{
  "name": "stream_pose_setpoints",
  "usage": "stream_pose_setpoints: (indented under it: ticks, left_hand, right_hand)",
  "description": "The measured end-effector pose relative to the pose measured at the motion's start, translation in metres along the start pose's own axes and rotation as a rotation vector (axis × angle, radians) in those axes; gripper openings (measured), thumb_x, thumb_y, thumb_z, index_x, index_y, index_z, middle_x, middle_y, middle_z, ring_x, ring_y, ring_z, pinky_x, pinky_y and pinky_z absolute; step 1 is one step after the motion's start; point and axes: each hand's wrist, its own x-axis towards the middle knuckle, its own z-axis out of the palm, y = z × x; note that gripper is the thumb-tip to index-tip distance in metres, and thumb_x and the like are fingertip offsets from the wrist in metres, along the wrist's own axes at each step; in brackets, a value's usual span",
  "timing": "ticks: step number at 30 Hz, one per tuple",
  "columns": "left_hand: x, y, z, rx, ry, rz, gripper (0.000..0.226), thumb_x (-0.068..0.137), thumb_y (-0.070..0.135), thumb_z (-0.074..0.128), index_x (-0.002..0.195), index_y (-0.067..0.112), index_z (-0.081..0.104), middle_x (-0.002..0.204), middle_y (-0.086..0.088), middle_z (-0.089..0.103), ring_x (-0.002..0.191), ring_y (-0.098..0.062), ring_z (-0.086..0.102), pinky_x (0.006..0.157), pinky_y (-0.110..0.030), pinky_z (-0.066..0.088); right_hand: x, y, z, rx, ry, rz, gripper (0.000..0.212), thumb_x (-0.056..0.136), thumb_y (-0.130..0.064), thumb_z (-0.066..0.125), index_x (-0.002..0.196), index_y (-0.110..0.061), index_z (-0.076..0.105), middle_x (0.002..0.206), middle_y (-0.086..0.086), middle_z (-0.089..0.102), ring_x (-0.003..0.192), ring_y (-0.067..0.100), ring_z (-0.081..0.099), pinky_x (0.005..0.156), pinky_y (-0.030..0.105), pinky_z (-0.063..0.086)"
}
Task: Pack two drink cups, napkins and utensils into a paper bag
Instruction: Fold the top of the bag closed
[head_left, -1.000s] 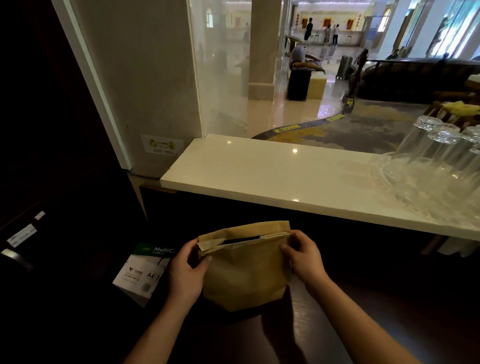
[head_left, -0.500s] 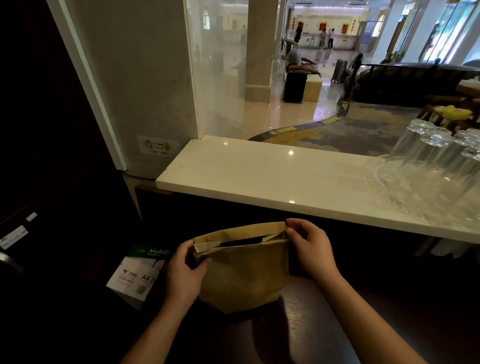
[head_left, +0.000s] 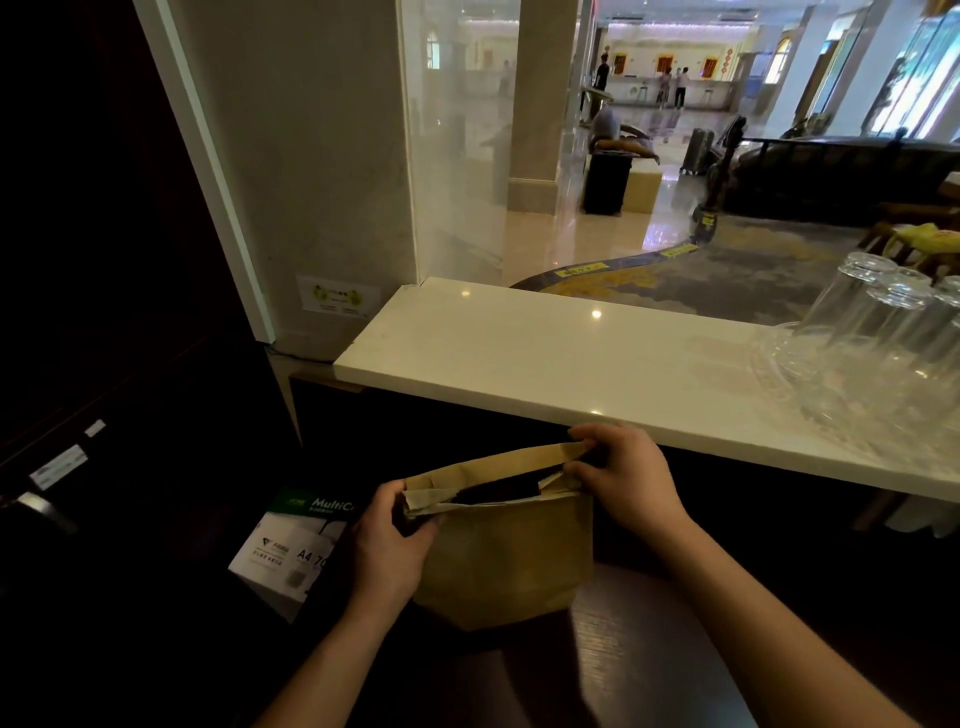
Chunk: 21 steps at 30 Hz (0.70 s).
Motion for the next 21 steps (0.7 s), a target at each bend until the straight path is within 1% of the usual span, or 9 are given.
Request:
stream_pose_setpoints:
  ticks: [2, 3, 5, 7, 9, 12, 14, 17, 21]
  left_hand:
    - [0.001, 0.002, 0.0, 0.008, 0.007, 0.0, 0.046, 0.075, 0.02, 0.083, 0.114, 0.026, 0.059, 0.105, 0.006, 0.063, 0.098, -0.012, 0.057, 0.071, -0.019, 0.042]
    - [0.002, 0.003, -0.001, 0.013, 0.009, -0.002, 0.046, 0.075, 0.02, 0.083, 0.114, 0.026, 0.059, 0.104, 0.007, 0.063, 0.097, -0.012, 0.057, 0.071, -0.019, 0.042]
    - [0.002, 0.004, -0.002, 0.009, 0.001, -0.011, 0.046, 0.075, 0.021, 0.083, 0.113, 0.029, 0.059, 0.103, 0.009, 0.063, 0.096, -0.011, 0.058, 0.073, -0.026, 0.048]
    - [0.002, 0.005, -0.003, 0.004, -0.001, -0.024, 0.046, 0.074, 0.021, 0.083, 0.11, 0.033, 0.058, 0.101, 0.011, 0.063, 0.094, -0.011, 0.059, 0.074, -0.032, 0.052]
    - [0.002, 0.006, -0.005, 0.008, -0.002, -0.022, 0.046, 0.073, 0.022, 0.084, 0.105, 0.04, 0.056, 0.099, 0.014, 0.063, 0.092, -0.007, 0.059, 0.072, -0.032, 0.052]
    - [0.003, 0.007, -0.006, -0.023, -0.027, -0.016, 0.044, 0.075, 0.018, 0.083, 0.1, 0.044, 0.057, 0.098, 0.013, 0.066, 0.093, -0.002, 0.061, 0.071, -0.028, 0.052]
    - [0.004, 0.007, -0.005, -0.033, -0.03, -0.025, 0.04, 0.076, 0.015, 0.081, 0.102, 0.038, 0.06, 0.099, 0.011, 0.067, 0.094, -0.006, 0.062, 0.073, -0.031, 0.054]
    - [0.003, 0.009, -0.005, -0.033, -0.02, -0.031, 0.037, 0.078, 0.014, 0.079, 0.106, 0.031, 0.062, 0.101, 0.008, 0.067, 0.095, -0.01, 0.063, 0.076, -0.036, 0.057]
    - [0.002, 0.012, -0.002, -0.008, -0.02, -0.029, 0.038, 0.079, 0.016, 0.079, 0.11, 0.031, 0.061, 0.104, 0.007, 0.066, 0.097, -0.01, 0.06, 0.078, -0.033, 0.054]
  right_hand:
    - [0.009, -0.004, -0.002, -0.173, -0.018, -0.108, 0.035, 0.079, -0.023, 0.078, 0.114, -0.025, 0.071, 0.094, -0.005, 0.058, 0.095, 0.019, 0.056, 0.073, 0.028, 0.045]
    - [0.013, -0.006, -0.002, -0.226, -0.008, -0.165, 0.028, 0.081, -0.023, 0.076, 0.109, -0.023, 0.073, 0.092, -0.003, 0.057, 0.094, 0.021, 0.055, 0.072, 0.029, 0.044]
    - [0.019, -0.007, -0.004, -0.307, 0.017, -0.288, 0.012, 0.085, -0.024, 0.073, 0.096, -0.022, 0.076, 0.091, -0.001, 0.058, 0.088, 0.022, 0.055, 0.068, 0.031, 0.047]
    - [0.024, -0.007, -0.006, -0.305, -0.008, -0.346, 0.008, 0.088, -0.025, 0.068, 0.09, -0.02, 0.074, 0.094, -0.004, 0.062, 0.087, 0.019, 0.056, 0.069, 0.033, 0.051]
    - [0.028, -0.009, -0.008, -0.223, -0.085, -0.271, 0.011, 0.092, -0.028, 0.062, 0.09, -0.022, 0.07, 0.089, -0.008, 0.066, 0.084, 0.016, 0.061, 0.069, 0.034, 0.053]
    - [0.035, -0.014, -0.007, -0.099, -0.2, -0.076, 0.013, 0.095, -0.032, 0.057, 0.09, -0.022, 0.065, 0.079, -0.006, 0.069, 0.075, 0.016, 0.065, 0.068, 0.038, 0.056]
    - [0.036, -0.016, -0.004, -0.185, -0.214, -0.08, 0.016, 0.096, -0.036, 0.054, 0.098, -0.023, 0.064, 0.086, -0.004, 0.069, 0.079, 0.017, 0.064, 0.07, 0.038, 0.056]
    - [0.033, -0.021, 0.005, -0.464, -0.155, -0.346, 0.03, 0.09, -0.042, 0.059, 0.116, -0.026, 0.061, 0.103, -0.006, 0.066, 0.096, 0.017, 0.056, 0.071, 0.035, 0.054]
    - [0.032, -0.044, 0.017, -0.476, -0.196, -0.574, 0.03, 0.09, -0.044, 0.059, 0.115, -0.031, 0.065, 0.105, -0.008, 0.068, 0.098, 0.017, 0.057, 0.067, 0.032, 0.053]
